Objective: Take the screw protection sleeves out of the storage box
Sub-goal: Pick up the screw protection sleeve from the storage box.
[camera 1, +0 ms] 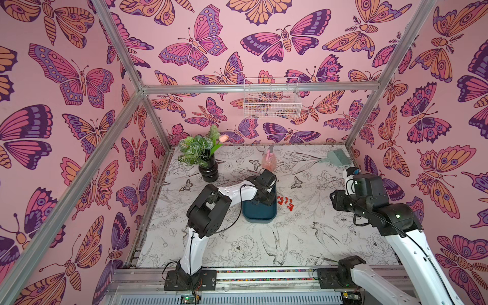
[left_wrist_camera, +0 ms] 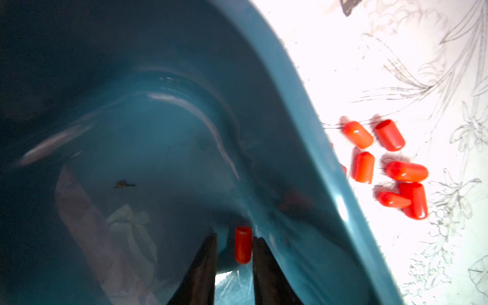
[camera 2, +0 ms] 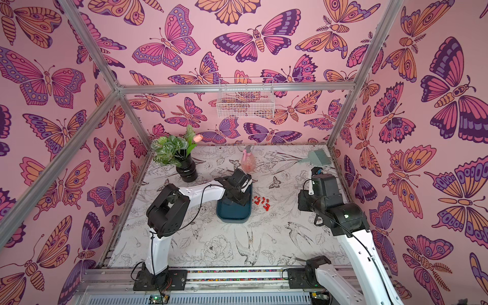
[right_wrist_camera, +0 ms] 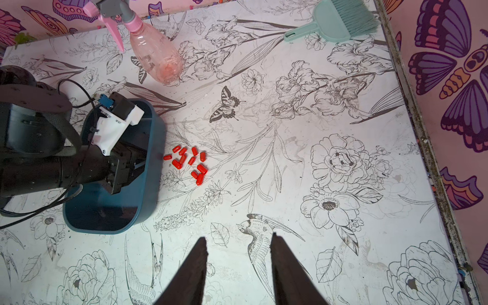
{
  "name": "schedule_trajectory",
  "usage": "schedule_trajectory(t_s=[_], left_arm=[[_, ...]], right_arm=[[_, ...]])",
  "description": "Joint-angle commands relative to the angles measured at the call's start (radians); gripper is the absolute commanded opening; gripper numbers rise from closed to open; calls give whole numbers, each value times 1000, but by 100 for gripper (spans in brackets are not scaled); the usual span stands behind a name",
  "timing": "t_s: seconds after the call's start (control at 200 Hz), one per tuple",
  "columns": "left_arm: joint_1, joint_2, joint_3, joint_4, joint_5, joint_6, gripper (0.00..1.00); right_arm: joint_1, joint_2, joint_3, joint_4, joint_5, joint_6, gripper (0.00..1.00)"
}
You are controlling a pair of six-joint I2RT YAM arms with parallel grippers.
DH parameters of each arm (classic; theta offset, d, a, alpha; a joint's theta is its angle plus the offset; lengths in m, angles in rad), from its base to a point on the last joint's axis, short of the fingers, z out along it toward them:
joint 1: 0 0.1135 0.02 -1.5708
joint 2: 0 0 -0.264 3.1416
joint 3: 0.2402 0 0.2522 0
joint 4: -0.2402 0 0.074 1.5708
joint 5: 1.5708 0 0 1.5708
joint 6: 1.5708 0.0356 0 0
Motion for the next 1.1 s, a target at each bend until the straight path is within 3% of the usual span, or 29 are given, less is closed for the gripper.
schedule_trajectory(t_s=[0.0, 0.501, 1.097], left_arm=[[-3, 43, 11, -23, -11, 13, 26], [-3, 33, 14, -48, -64, 14, 11], [-3, -211, 6, -90, -62, -4, 9]], right_arm=[[-11, -7, -2, -19, -6, -12, 44], [-13, -1, 3, -19, -10, -15, 44], [-13, 1, -43, 19, -60, 11, 44]])
